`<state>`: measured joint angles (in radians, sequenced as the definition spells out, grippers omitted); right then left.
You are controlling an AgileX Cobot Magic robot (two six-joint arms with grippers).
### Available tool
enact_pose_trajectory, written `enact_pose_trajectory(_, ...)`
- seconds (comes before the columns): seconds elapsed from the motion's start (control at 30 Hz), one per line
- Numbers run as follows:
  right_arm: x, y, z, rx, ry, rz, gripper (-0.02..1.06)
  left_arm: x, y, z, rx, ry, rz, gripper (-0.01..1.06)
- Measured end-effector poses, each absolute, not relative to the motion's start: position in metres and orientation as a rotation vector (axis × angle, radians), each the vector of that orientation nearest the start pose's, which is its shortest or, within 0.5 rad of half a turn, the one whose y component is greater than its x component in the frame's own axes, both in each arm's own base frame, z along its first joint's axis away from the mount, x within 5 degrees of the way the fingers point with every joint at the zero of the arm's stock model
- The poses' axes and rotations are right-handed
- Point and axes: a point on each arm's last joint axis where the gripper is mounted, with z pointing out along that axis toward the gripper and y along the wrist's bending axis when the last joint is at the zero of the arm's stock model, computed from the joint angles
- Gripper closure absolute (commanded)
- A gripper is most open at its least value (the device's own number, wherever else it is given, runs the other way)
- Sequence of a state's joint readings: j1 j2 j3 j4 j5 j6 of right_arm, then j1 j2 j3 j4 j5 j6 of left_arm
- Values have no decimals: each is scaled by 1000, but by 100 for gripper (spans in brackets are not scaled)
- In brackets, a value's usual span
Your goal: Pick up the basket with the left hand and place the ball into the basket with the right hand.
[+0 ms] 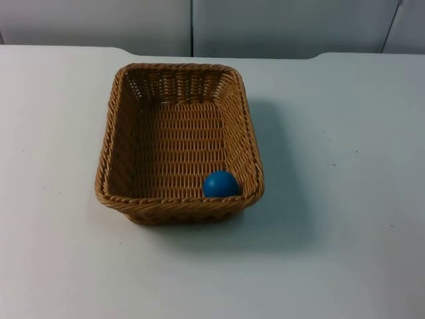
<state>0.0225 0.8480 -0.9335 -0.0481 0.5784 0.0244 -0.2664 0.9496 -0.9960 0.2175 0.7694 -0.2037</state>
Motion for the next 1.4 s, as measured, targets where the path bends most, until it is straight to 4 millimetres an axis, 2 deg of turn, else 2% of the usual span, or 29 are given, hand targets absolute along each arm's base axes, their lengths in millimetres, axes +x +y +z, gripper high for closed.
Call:
enact_pose_trajectory(0.07, 157, 1, 383, -19, 2000, -21, 0, 157, -29, 364, 147, 2171, -17, 0)
enact_pose_trajectory(0.13, 146, 1, 377, -17, 2027, -20, 0, 136, -23, 361, 137, 2140, -23, 0)
enact_pose_trajectory(0.17, 146, 1, 377, -17, 2027, -20, 0, 136, -23, 361, 137, 2140, -23, 0)
enact_pose_trajectory(0.3, 118, 4, 362, -40, 2065, 10, 0, 94, -10, 368, 106, 2058, -38, 0)
enact_pose_trajectory(0.33, 118, 4, 362, -40, 2065, 10, 0, 94, -10, 368, 106, 2058, -38, 0)
enact_pose_trajectory(0.47, 85, 7, 350, -99, 2110, 44, 0, 55, 1, 372, 100, 1992, -32, 0)
enact_pose_trajectory(0.5, 85, 7, 350, -99, 2110, 44, 0, 55, 1, 372, 100, 1992, -32, 0)
enact_pose_trajectory(0.6, 61, 6, 350, -137, 2092, 44, 0, 37, 5, 370, 146, 1975, -28, 0)
enact_pose_trajectory(0.63, 61, 6, 350, -137, 2092, 44, 0, 37, 5, 370, 146, 1975, -28, 0)
enact_pose_trajectory(0.77, 32, 3, 350, -141, 2042, 53, 0, 26, 2, 353, 195, 2005, -78, 0)
enact_pose_trajectory(0.8, 32, 3, 350, -141, 2042, 53, 0, 26, 2, 353, 195, 2005, -78, 0)
enact_pose_trajectory(0.83, 20, 3, 349, -145, 2029, 71, 0, 25, 1, 343, 206, 2021, -98, 0)
enact_pose_trajectory(0.93, 2, 3, 345, -154, 2016, 107, 0, 24, -1, 321, 218, 2066, -115, 0)
enact_pose_trajectory(0.97, 2, 3, 345, -154, 2016, 107, 0, 24, -1, 321, 218, 2066, -115, 0)
enact_pose_trajectory(1.07, -16, 1, 338, -163, 2019, 111, 0, 20, 0, 302, 220, 2086, -116, 0)
enact_pose_trajectory(1.23, -33, 0, 332, -170, 2007, 115, 0, 12, 1, 293, 217, 2076, -136, 0)
enact_pose_trajectory(1.4, -39, -1, 326, -170, 1988, 117, 0, 6, 3, 291, 213, 2046, -142, 0)
